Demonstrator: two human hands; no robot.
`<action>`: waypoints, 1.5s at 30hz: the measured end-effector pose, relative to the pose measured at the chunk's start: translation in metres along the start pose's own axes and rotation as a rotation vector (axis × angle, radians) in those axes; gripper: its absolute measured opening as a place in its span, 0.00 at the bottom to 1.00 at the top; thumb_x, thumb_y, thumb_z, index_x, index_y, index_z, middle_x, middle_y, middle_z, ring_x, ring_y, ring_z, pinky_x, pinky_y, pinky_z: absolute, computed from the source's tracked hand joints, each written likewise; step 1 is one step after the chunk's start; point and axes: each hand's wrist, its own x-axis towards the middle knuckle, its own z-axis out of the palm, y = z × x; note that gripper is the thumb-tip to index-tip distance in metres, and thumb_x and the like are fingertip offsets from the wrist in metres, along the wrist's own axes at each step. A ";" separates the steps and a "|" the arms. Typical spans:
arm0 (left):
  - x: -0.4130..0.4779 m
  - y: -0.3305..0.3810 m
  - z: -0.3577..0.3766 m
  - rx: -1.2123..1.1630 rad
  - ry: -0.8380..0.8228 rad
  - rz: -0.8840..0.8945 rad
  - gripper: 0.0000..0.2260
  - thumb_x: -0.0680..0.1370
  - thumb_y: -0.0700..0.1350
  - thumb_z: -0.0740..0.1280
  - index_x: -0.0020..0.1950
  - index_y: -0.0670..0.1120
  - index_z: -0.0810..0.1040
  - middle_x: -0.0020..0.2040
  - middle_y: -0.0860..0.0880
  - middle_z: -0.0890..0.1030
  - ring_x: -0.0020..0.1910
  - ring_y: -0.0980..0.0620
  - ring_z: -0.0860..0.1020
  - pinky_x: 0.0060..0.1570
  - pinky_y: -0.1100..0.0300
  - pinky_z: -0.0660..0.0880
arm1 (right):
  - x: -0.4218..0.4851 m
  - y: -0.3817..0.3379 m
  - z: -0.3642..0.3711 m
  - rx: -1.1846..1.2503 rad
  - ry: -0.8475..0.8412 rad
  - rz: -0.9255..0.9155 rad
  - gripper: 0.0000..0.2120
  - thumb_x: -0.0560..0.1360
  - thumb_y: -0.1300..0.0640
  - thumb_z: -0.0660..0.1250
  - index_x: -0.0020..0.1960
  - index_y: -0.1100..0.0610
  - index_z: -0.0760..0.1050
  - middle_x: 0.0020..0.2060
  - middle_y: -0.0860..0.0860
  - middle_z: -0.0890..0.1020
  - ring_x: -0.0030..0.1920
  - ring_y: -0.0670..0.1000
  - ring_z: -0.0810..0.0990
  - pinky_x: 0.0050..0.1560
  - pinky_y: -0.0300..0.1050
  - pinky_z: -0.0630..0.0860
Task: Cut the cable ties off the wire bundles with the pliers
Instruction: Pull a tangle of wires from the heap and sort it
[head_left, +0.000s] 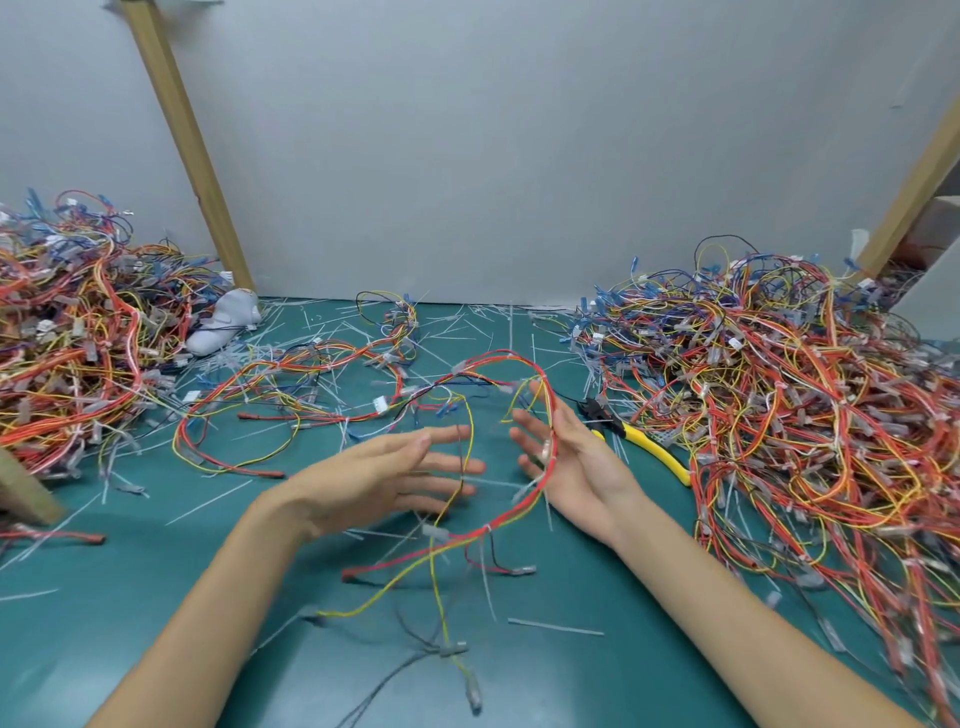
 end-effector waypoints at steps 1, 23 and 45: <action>0.004 -0.002 0.004 -0.060 0.019 0.017 0.34 0.71 0.64 0.68 0.73 0.50 0.66 0.66 0.45 0.77 0.65 0.44 0.76 0.59 0.55 0.76 | 0.005 0.001 0.003 0.024 0.000 0.000 0.15 0.82 0.56 0.56 0.66 0.52 0.71 0.49 0.54 0.83 0.44 0.50 0.83 0.39 0.40 0.77; 0.019 -0.025 0.009 -0.550 0.008 -0.066 0.31 0.79 0.65 0.50 0.74 0.45 0.65 0.69 0.38 0.73 0.68 0.37 0.72 0.62 0.43 0.74 | 0.011 0.003 -0.002 0.179 -0.038 0.002 0.20 0.74 0.54 0.66 0.66 0.54 0.74 0.63 0.58 0.79 0.64 0.54 0.78 0.65 0.47 0.73; 0.068 -0.003 0.009 -0.763 0.438 0.122 0.14 0.83 0.50 0.56 0.49 0.41 0.72 0.58 0.38 0.79 0.62 0.41 0.77 0.60 0.48 0.73 | -0.013 0.002 0.001 -0.257 -0.213 0.043 0.14 0.75 0.53 0.67 0.58 0.57 0.81 0.56 0.60 0.83 0.46 0.51 0.84 0.43 0.38 0.78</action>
